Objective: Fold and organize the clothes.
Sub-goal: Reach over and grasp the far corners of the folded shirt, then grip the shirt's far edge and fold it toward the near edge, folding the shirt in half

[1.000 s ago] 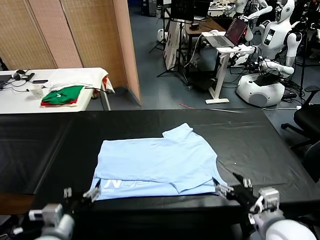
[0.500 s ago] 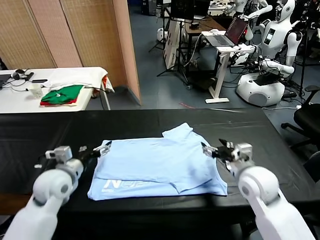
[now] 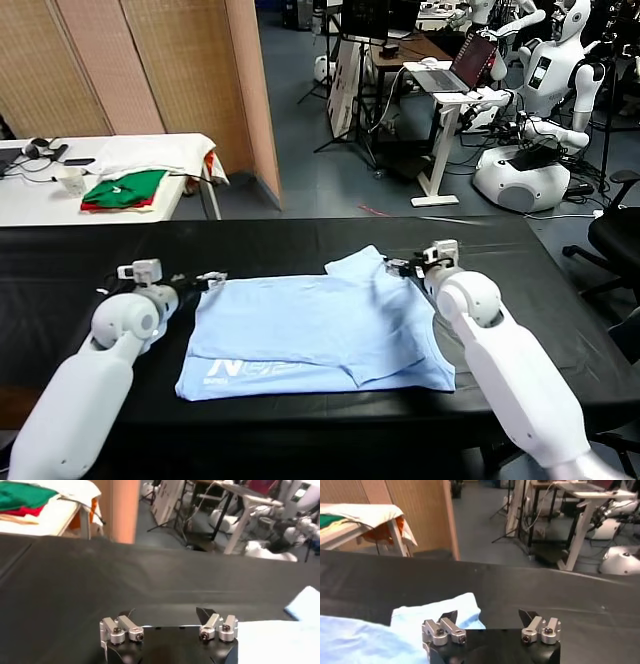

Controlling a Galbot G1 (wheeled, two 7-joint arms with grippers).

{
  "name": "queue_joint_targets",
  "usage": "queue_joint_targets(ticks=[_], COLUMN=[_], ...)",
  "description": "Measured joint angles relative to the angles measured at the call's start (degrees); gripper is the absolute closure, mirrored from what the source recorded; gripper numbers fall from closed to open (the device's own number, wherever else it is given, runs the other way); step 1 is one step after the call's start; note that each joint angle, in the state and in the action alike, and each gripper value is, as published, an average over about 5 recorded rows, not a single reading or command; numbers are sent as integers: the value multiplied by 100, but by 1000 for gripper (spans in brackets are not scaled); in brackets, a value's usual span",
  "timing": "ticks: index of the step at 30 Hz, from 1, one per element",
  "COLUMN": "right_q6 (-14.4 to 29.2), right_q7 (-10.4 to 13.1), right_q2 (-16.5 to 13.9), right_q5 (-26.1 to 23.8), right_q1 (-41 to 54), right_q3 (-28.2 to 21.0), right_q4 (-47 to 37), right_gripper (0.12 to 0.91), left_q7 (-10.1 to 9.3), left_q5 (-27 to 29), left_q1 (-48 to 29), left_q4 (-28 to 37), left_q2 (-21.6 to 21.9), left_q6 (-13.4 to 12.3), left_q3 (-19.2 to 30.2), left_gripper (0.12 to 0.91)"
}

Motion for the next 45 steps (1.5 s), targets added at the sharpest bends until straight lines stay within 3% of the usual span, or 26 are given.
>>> queue_joint_targets(ticks=[8, 10, 13, 17, 21, 25, 29, 36, 45], right_q6=[0, 0, 0, 0, 0, 0, 116, 825, 866], right_q7=[-28, -83, -161, -214, -243, -326, -497, -645, -629], right_q2=[240, 293, 350, 371, 369, 364, 332, 137, -252], right_q5=[-76, -115, -161, -179, -178, -178, -217, -335, -492], right_q1=[189, 205, 210, 215, 209, 174, 90, -232, -1143], right_q3=[-58, -60, -75, -98, -104, -73, -3, 191, 710], right_q4=[-520, -598, -667, -714, -716, -666, -574, -84, 1110], right_gripper=[121, 147, 219, 394, 657, 852, 885, 885, 885], left_q7=[38, 50, 59, 69, 79, 102, 159, 147, 93], left_q5=[68, 103, 138, 157, 167, 194, 274, 239, 151], left_q1=[-4, -5, 5, 37, 63, 74, 77, 178, 732], left_q4=[173, 212, 256, 266, 261, 228, 161, -136, -1029], left_q2=[-25, -44, -72, -79, -75, -73, -75, -39, 265], left_q6=[23, 16, 6, -1, -1, -1, -39, -70, -79], left_q3=[74, 88, 91, 86, 86, 96, 96, -59, -380], left_gripper=[128, 158, 291, 527, 754, 856, 884, 883, 883])
